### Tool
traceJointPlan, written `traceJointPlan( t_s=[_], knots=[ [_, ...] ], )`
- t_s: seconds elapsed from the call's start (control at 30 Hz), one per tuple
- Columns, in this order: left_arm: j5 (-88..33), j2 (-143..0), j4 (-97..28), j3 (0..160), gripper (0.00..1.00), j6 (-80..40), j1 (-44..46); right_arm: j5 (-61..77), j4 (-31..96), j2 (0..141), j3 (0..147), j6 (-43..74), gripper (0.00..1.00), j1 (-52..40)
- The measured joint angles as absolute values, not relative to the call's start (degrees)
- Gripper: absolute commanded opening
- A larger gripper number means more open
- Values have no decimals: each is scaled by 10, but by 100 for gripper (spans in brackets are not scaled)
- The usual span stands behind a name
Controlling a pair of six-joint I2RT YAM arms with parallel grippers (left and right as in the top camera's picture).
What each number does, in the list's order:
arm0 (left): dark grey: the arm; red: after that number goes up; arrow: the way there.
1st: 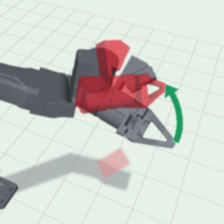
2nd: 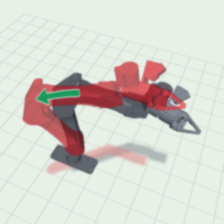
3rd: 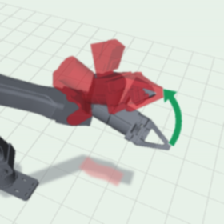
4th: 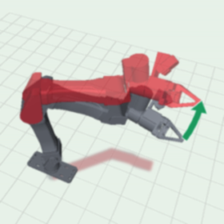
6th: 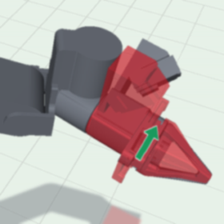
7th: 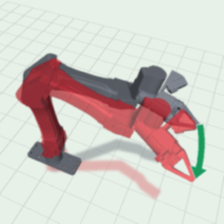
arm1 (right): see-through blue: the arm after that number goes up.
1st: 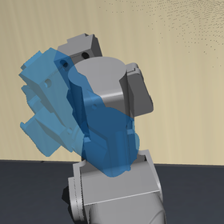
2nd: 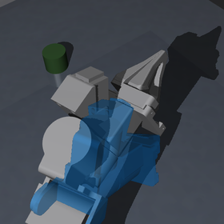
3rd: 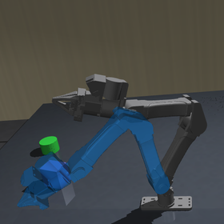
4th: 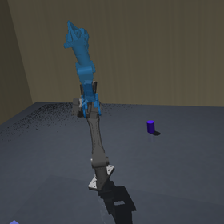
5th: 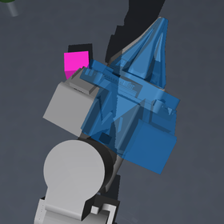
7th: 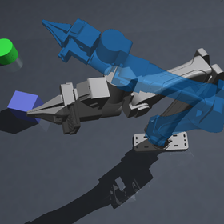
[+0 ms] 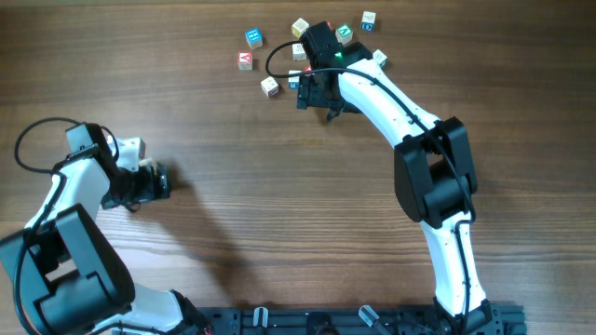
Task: Form a circle
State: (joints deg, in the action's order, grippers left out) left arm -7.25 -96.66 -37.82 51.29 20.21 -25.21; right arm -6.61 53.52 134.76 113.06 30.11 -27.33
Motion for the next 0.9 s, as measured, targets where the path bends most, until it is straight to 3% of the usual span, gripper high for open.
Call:
traceJointPlan(
  t_s=[0.17, 0.37, 0.43, 0.5, 0.53, 0.57, 0.6, 0.73, 0.9],
  knots=[
    [-93, -894, -416, 502, 100, 202, -252, -65, 534, 1348, 1131, 301, 100, -273],
    [-132, -703, -381, 505, 100, 196, -252, -60, 529, 1348, 1131, 301, 96, -273],
    [-144, -661, -359, 507, 100, 193, -252, -50, 521, 1348, 1131, 301, 80, -273],
    [-176, -632, -342, 508, 100, 193, -252, -34, 506, 1348, 1131, 297, 32, -273],
    [-191, -627, -339, 508, 100, 193, -253, -25, 501, 1348, 1131, 294, 16, -273],
    [-211, -626, -337, 508, 100, 193, -253, -8, 497, 1348, 1131, 288, 10, -273],
    [-234, -627, -337, 508, 100, 193, -253, 6, 496, 1348, 1131, 283, 4, -273],
    [-305, -628, -312, 508, 100, 186, -253, 97, 496, 1348, 1131, 256, 4, -273],
    [-323, -628, -204, 508, 100, 59, -274, 247, 496, 1348, 1131, 208, 4, -273]
  ],
)
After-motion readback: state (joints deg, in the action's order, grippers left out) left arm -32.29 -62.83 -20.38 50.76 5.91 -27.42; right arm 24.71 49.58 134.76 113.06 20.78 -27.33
